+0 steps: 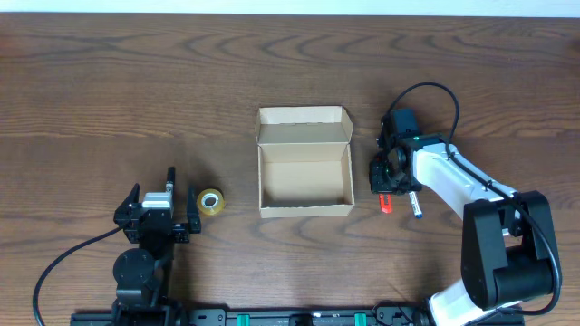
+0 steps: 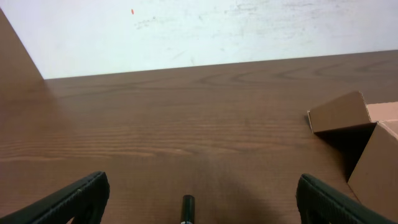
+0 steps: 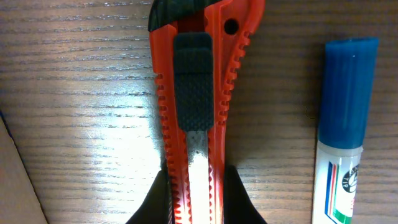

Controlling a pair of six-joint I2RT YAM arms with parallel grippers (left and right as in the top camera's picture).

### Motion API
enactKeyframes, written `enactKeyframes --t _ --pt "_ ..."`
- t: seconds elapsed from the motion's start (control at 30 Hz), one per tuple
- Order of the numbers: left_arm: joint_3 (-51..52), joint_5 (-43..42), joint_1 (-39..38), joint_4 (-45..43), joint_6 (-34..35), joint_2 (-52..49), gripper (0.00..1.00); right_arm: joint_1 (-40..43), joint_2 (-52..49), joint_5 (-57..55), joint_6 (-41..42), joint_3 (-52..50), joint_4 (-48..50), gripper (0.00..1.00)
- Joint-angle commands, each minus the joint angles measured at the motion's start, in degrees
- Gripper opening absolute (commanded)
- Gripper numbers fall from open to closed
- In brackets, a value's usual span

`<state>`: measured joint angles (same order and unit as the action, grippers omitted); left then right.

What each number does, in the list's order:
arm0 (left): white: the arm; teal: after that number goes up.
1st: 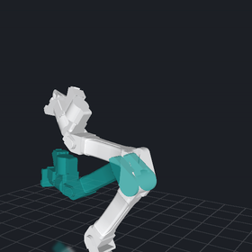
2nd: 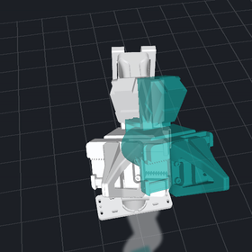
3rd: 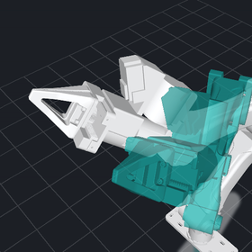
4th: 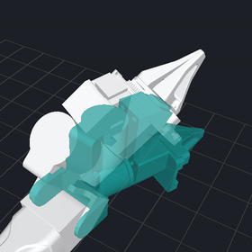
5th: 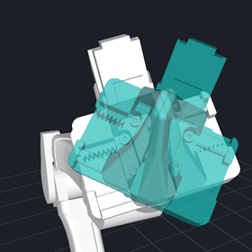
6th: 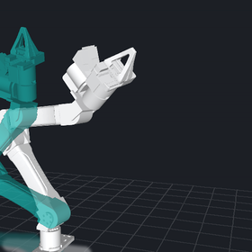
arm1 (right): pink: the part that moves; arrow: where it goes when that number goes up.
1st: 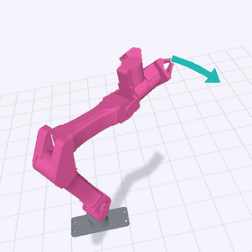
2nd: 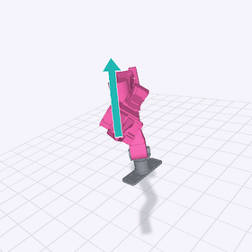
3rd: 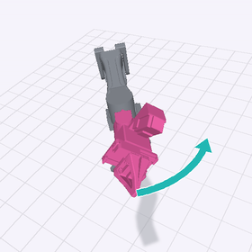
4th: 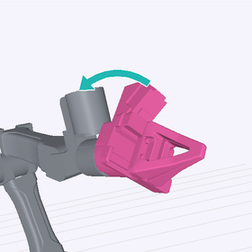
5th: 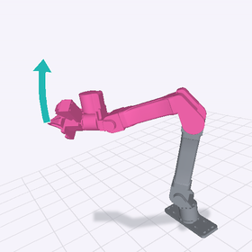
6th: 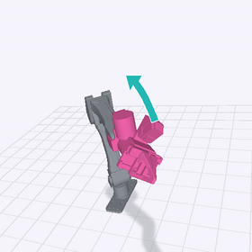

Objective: Pack container
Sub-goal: 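Close the right gripper on the orange box cutter, then carry the box cutter into the cardboard box and release it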

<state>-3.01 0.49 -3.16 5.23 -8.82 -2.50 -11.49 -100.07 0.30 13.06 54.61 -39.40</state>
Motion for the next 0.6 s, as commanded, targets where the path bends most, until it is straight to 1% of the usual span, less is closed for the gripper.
enactKeyframes --t 0.0,0.23,0.47,0.5,0.57 --pt "1.9 1.0 0.2 0.7 0.5 0.4 0.95 -0.2 -2.1 0.5 0.7 -1.2 0.3 0.01" --pt "1.9 1.0 0.2 0.7 0.5 0.4 0.95 -0.2 -1.2 1.6 0.7 1.0 0.2 0.01" --pt "1.9 1.0 0.2 0.7 0.5 0.4 0.95 -0.2 4.8 1.7 0.5 14.7 -7.4 0.01" --pt "1.9 1.0 0.2 0.7 0.5 0.4 0.95 -0.4 5.9 2.0 -0.4 16.6 -8.3 0.01" --pt "1.9 1.0 0.2 0.7 0.5 0.4 0.95 -1.2 8.2 4.2 -5.0 19.7 -9.9 0.01"
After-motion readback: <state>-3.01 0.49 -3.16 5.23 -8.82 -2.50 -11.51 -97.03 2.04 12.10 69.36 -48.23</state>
